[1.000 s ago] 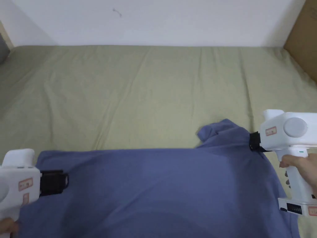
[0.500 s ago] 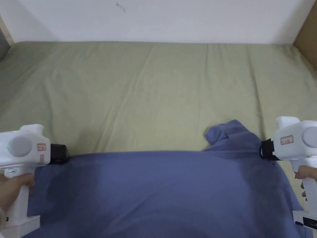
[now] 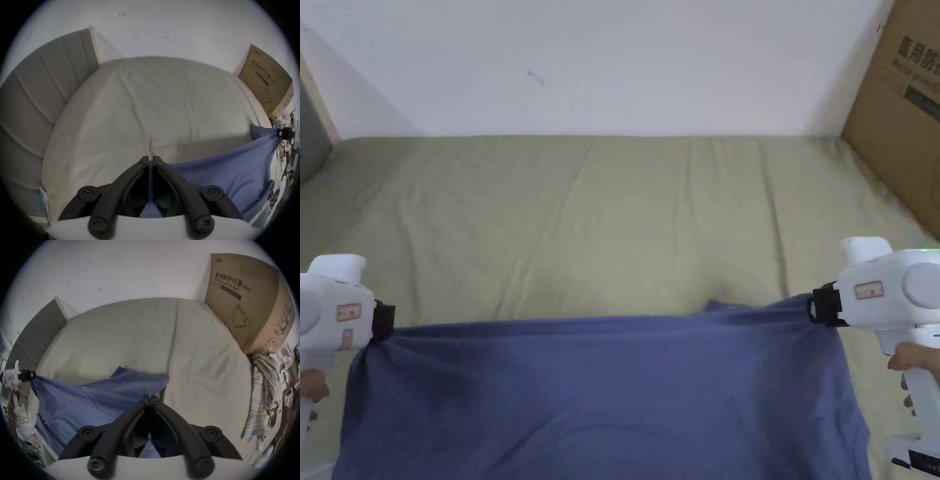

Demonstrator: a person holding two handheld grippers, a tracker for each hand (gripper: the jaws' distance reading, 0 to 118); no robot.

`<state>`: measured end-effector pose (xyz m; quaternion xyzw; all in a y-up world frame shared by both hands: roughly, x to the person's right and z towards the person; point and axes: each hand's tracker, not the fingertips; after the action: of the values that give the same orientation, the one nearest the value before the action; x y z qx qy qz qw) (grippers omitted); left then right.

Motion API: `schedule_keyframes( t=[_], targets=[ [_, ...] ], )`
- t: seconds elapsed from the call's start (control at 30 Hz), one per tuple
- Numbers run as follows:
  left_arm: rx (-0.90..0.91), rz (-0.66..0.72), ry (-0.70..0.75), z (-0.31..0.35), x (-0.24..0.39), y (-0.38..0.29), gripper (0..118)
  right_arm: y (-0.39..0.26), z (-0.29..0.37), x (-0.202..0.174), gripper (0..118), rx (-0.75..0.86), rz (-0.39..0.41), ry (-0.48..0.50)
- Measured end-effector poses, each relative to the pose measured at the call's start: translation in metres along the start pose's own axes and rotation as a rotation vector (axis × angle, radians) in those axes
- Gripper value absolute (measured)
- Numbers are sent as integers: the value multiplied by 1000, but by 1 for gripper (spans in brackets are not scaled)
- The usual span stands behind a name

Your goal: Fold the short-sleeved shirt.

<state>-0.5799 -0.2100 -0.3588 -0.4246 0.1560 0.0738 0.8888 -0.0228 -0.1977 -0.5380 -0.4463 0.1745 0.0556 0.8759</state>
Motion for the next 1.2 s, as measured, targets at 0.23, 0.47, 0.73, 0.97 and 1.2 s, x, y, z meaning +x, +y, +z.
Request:
schedule_keyframes(
  t=[0.23, 0.47, 0.73, 0.97, 1.2],
  targets=[
    [15, -46, -1, 87, -6, -87, 2, -102, 88, -3, 2, 5, 17, 35],
    [-90, -100, 20, 97, -20, -175, 2, -211, 97, -1, 2, -125, 7, 50],
    [-152, -71, 24, 92, -27, -220, 2, -256, 86, 3, 2, -158, -102, 48],
    [-141, -60, 39, 93, -22, -220, 3, -259, 90, 3, 2, -150, -105, 49],
    [-121, 16, 16, 107, -24, -222, 101, -259, 105, -8, 63, -121, -67, -10]
  ],
)
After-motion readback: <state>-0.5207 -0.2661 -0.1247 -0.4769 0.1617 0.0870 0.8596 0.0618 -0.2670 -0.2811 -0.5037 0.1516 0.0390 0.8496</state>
